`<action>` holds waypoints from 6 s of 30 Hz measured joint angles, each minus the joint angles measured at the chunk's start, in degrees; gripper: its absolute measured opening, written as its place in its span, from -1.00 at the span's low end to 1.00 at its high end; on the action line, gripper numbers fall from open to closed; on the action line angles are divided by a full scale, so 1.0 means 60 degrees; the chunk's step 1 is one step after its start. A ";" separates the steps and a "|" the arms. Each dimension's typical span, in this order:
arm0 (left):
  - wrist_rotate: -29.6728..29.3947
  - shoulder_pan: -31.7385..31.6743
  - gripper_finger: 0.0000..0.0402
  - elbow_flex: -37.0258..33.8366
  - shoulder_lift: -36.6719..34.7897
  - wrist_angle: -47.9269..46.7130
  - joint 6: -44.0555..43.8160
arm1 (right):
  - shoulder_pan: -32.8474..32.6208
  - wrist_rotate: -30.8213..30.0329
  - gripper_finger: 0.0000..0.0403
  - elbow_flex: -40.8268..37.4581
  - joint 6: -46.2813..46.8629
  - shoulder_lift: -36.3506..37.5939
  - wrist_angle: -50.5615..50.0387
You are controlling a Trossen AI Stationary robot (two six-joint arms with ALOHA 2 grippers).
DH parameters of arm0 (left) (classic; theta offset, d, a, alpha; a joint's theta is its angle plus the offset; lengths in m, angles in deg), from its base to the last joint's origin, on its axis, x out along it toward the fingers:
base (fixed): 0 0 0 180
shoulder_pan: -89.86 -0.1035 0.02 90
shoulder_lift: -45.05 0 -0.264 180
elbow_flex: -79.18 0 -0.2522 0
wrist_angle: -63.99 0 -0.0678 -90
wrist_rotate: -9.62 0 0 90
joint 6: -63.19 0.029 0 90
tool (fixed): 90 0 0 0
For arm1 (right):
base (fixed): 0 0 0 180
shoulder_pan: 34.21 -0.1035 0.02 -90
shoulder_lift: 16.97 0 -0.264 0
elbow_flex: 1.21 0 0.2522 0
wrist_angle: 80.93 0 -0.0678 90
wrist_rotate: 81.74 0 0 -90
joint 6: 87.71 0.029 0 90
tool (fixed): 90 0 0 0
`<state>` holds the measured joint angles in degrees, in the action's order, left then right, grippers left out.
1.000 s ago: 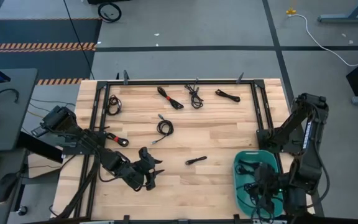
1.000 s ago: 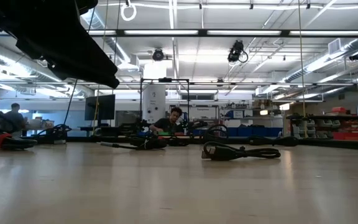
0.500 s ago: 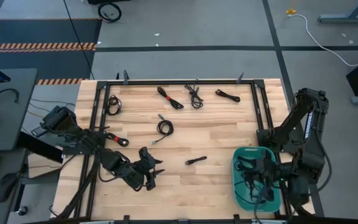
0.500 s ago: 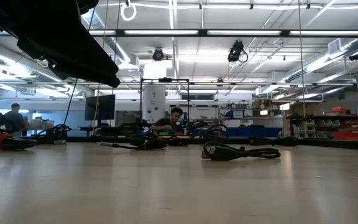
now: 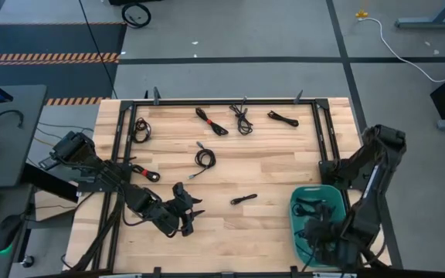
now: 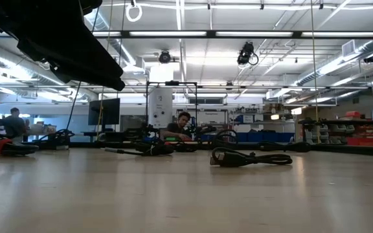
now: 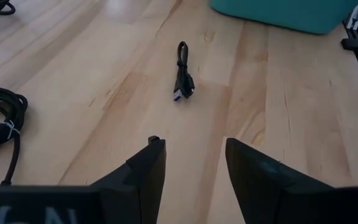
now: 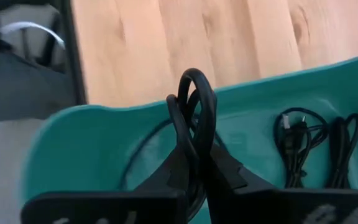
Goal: Pick and place USB-C Cables
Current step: Put the black charger cable into the blue bin
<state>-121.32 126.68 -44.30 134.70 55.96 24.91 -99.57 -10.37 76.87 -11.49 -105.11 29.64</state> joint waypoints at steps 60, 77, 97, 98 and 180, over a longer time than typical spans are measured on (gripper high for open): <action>-0.1325 0.1644 -0.14 0.0011 -0.1639 -0.1677 -0.0430 | 0.7047 0.0661 -0.26 0.0681 -1.0223 -0.3310 0.7635; -0.1401 0.1676 -0.14 0.0007 -0.1636 -0.1796 -0.0446 | 0.8103 0.2092 -0.35 0.0684 -1.1662 -0.3705 0.5000; -0.1411 0.1899 -0.14 0.0000 -0.1632 -0.1953 -0.0594 | 0.6182 -0.1426 -0.73 0.0660 -0.9984 -0.1934 0.5470; -0.1421 0.1923 -0.14 0.0000 -0.1632 -0.1955 -0.0594 | 0.5794 -0.1627 -0.73 0.0652 -0.9919 -0.1669 0.5609; -0.1904 0.2251 -0.14 0.0000 -0.1628 -0.1705 -0.0718 | 0.5691 -0.1900 -0.12 0.0766 -0.9425 -0.2853 0.8945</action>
<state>-132.74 140.19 -44.30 124.93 45.73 20.60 -65.43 -21.78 81.46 -68.04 -122.23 83.31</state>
